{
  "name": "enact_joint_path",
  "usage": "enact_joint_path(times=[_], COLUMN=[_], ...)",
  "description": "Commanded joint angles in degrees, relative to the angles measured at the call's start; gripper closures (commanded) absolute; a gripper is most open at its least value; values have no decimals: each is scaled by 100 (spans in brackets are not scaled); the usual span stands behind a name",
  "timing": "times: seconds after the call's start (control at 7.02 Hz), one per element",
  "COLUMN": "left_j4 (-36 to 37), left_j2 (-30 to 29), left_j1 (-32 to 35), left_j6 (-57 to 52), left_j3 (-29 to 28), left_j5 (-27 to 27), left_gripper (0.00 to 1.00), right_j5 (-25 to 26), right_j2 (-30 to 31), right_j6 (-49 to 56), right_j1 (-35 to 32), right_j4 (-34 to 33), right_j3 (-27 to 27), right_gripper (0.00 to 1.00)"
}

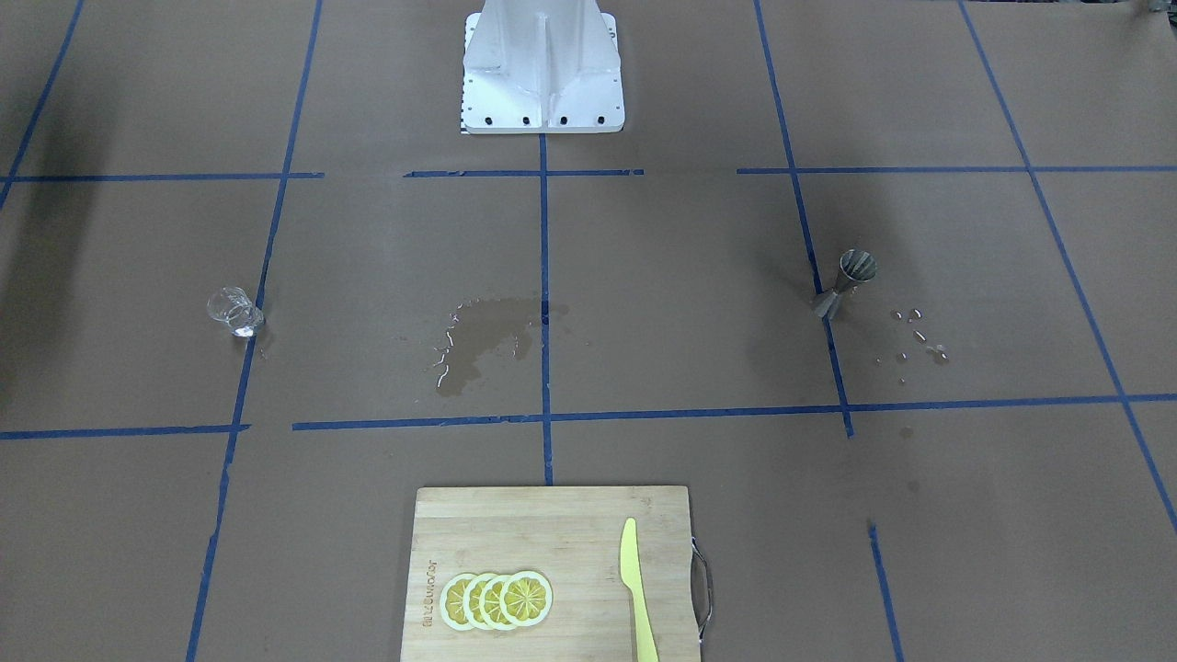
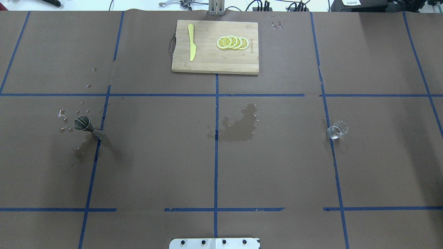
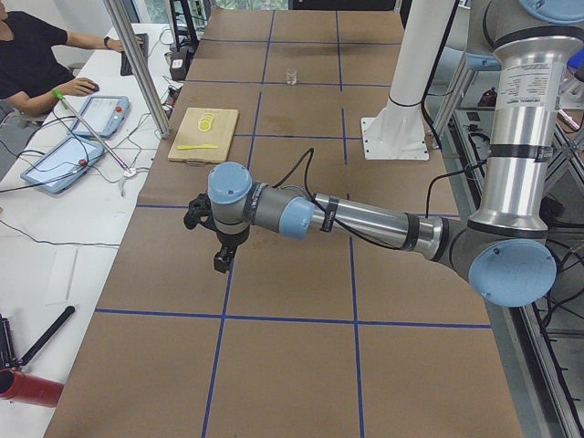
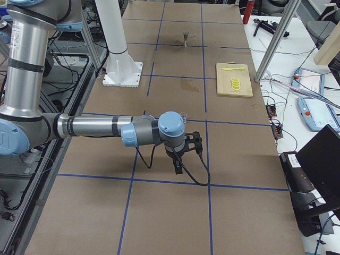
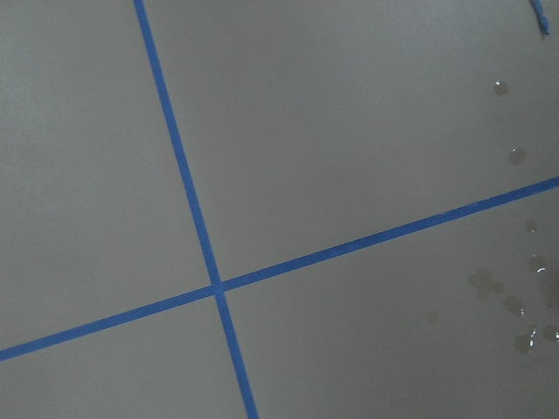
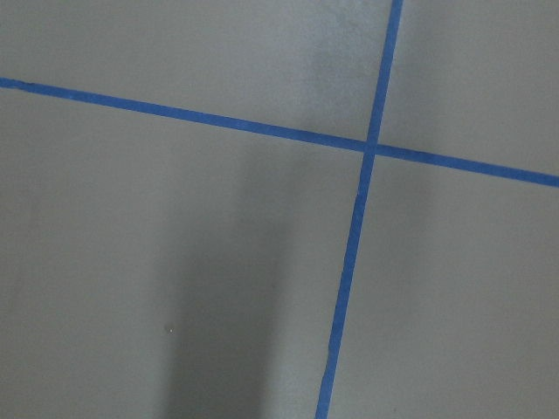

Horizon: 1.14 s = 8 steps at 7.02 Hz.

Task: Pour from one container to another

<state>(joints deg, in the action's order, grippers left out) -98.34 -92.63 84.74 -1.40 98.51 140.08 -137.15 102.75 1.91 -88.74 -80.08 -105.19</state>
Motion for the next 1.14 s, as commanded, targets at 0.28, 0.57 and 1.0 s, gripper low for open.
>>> enact_joint_path(times=[0.28, 0.57, 1.0], left_j4=[-2236, -2374, -2374], left_j2=[8, -27, 323], left_j1=[-2095, -4069, -5481], left_j6=[3592, 5916, 7132], left_j3=[963, 1922, 2724], left_j5=[-774, -3462, -5291], left_gripper=[0, 0, 0], right_j5=[48, 65, 4], right_j2=[-87, -106, -185], right_j6=[3, 3, -24], right_j1=[50, 76, 103], right_j4=[554, 572, 555], right_j3=[218, 227, 262], right_gripper=[0, 0, 0])
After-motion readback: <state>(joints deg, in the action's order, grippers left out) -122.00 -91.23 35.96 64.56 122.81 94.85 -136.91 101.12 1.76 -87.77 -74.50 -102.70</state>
